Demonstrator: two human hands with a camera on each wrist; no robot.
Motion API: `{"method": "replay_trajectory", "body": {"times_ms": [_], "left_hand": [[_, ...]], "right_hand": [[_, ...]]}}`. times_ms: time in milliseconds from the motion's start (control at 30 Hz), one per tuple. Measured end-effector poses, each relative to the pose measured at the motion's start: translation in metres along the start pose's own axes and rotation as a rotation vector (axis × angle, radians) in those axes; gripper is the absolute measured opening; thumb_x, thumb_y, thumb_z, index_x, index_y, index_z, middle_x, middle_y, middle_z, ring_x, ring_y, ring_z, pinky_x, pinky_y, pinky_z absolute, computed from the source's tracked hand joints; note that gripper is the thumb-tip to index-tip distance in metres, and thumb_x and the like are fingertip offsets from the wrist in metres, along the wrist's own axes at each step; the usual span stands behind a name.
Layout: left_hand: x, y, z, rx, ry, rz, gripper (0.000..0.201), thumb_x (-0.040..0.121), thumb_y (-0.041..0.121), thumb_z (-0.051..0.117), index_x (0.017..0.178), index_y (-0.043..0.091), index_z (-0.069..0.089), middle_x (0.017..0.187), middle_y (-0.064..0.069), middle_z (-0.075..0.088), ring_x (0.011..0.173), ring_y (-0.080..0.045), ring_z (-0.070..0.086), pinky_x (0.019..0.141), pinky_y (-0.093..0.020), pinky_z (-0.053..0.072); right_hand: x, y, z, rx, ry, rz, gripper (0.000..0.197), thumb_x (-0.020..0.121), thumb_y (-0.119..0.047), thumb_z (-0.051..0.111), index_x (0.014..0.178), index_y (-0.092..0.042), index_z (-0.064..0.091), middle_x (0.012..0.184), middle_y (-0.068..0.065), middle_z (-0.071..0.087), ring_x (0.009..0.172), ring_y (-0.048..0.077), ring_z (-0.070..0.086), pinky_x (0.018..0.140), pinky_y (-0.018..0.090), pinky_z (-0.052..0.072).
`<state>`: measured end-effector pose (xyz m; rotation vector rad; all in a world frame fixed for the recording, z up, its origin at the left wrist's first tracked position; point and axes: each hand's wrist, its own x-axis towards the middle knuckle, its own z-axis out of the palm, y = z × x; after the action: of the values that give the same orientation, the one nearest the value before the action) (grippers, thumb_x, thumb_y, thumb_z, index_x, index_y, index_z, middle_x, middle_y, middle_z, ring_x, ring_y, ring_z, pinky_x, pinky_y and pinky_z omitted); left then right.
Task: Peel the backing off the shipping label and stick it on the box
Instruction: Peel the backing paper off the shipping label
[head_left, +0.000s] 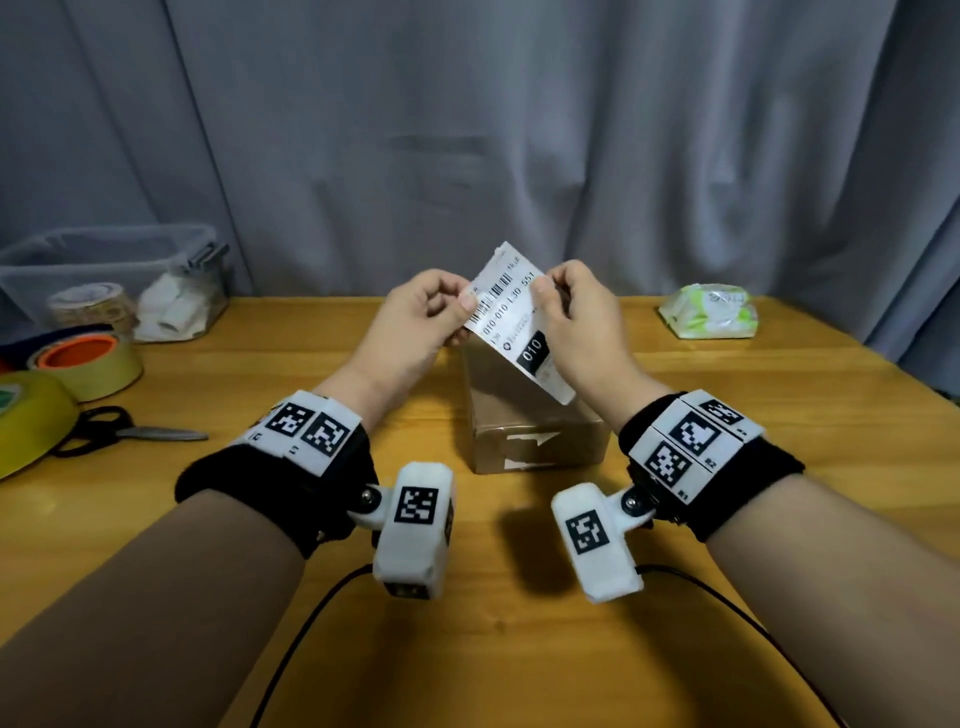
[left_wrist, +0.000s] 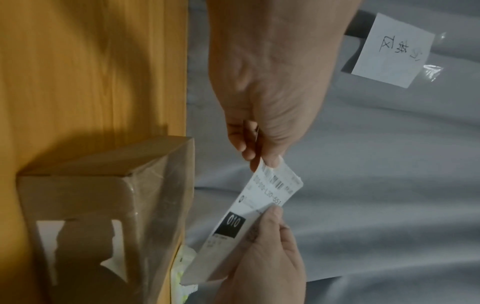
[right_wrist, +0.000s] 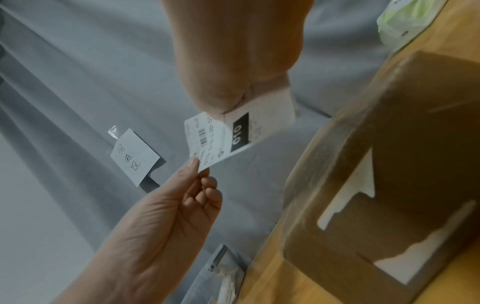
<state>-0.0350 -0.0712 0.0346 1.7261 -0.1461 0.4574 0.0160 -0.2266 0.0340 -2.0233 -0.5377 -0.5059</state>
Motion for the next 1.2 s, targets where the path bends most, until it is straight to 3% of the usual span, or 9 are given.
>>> {"method": "replay_trajectory", "body": {"times_ms": [67, 133, 333, 533, 733, 933, 1000, 1100, 1200], "left_hand": [[-0.002, 0.001, 0.001, 0.03, -0.067, -0.036, 0.012, 0.092, 0.008, 0.055, 0.084, 0.016, 0.057, 0.061, 0.008, 0.064, 0.048, 0.003, 0.051, 0.053, -0.012, 0.042], [-0.003, 0.004, 0.002, 0.07, -0.101, -0.068, 0.011, 0.091, 0.009, 0.056, 0.082, 0.016, 0.059, 0.068, 0.0, 0.06, 0.048, 0.001, 0.047, 0.052, -0.014, 0.04], [-0.001, 0.015, 0.003, 0.026, -0.045, -0.078, 0.008, 0.09, 0.013, 0.059, 0.084, 0.012, 0.064, 0.079, -0.006, 0.066, 0.07, -0.013, 0.06, 0.067, -0.022, 0.051], [0.003, 0.026, 0.002, -0.16, -0.058, -0.191, 0.012, 0.09, 0.01, 0.057, 0.082, 0.01, 0.065, 0.057, 0.003, 0.057, 0.045, -0.003, 0.045, 0.045, -0.014, 0.037], [0.0, 0.033, -0.002, -0.034, -0.1, -0.207, 0.011, 0.089, 0.011, 0.058, 0.08, 0.01, 0.064, 0.059, 0.004, 0.054, 0.05, -0.004, 0.044, 0.046, -0.013, 0.038], [-0.002, 0.034, 0.001, 0.015, -0.151, -0.176, 0.017, 0.092, 0.011, 0.053, 0.077, 0.011, 0.062, 0.063, 0.003, 0.053, 0.054, -0.004, 0.046, 0.052, -0.016, 0.039], [-0.002, 0.033, 0.003, 0.01, -0.146, -0.158, 0.018, 0.093, 0.01, 0.051, 0.078, 0.011, 0.061, 0.065, 0.001, 0.053, 0.056, -0.005, 0.046, 0.054, -0.016, 0.04], [-0.001, 0.027, 0.006, -0.051, -0.05, -0.132, 0.021, 0.094, 0.008, 0.048, 0.076, 0.012, 0.057, 0.068, -0.001, 0.052, 0.059, -0.008, 0.046, 0.054, -0.015, 0.042], [0.0, 0.022, 0.012, -0.112, 0.015, -0.11, 0.019, 0.096, 0.008, 0.046, 0.079, 0.012, 0.055, 0.071, -0.003, 0.053, 0.062, -0.008, 0.048, 0.055, -0.013, 0.045]], "right_hand": [[0.001, 0.003, -0.003, -0.027, 0.011, -0.028, 0.019, 0.096, -0.03, 0.044, 0.082, -0.018, 0.048, 0.069, -0.011, 0.051, 0.066, 0.012, 0.05, 0.061, 0.029, 0.038], [0.001, 0.004, -0.006, -0.034, 0.005, -0.048, 0.022, 0.097, -0.032, 0.043, 0.08, -0.018, 0.048, 0.064, -0.013, 0.048, 0.061, 0.01, 0.048, 0.059, 0.034, 0.039], [-0.003, -0.001, -0.01, -0.104, -0.084, -0.121, 0.029, 0.095, -0.043, 0.04, 0.077, -0.022, 0.045, 0.07, -0.002, 0.06, 0.069, 0.027, 0.061, 0.06, 0.046, 0.046], [-0.003, -0.005, -0.018, -0.205, -0.19, -0.18, 0.032, 0.094, -0.046, 0.042, 0.079, -0.019, 0.051, 0.079, 0.001, 0.069, 0.073, 0.023, 0.064, 0.059, 0.039, 0.045], [0.002, -0.003, -0.022, -0.213, -0.213, -0.201, 0.045, 0.09, -0.052, 0.046, 0.076, -0.01, 0.056, 0.076, 0.004, 0.069, 0.072, 0.026, 0.064, 0.061, 0.046, 0.051], [0.005, -0.003, -0.024, -0.244, -0.213, -0.198, 0.042, 0.089, -0.054, 0.046, 0.071, -0.017, 0.052, 0.067, -0.004, 0.058, 0.069, 0.024, 0.06, 0.059, 0.04, 0.047], [0.005, -0.002, -0.024, -0.337, -0.141, -0.232, 0.032, 0.089, -0.051, 0.05, 0.081, -0.02, 0.056, 0.078, -0.008, 0.057, 0.08, 0.02, 0.057, 0.07, 0.031, 0.039], [0.005, -0.002, -0.023, -0.345, -0.022, -0.293, 0.022, 0.086, -0.039, 0.059, 0.099, -0.021, 0.06, 0.101, -0.003, 0.054, 0.102, 0.018, 0.05, 0.088, 0.031, 0.03], [0.004, -0.009, -0.018, -0.09, -0.095, -0.259, 0.015, 0.085, -0.026, 0.063, 0.094, -0.015, 0.067, 0.094, -0.001, 0.062, 0.089, 0.015, 0.057, 0.085, 0.032, 0.046]]}}
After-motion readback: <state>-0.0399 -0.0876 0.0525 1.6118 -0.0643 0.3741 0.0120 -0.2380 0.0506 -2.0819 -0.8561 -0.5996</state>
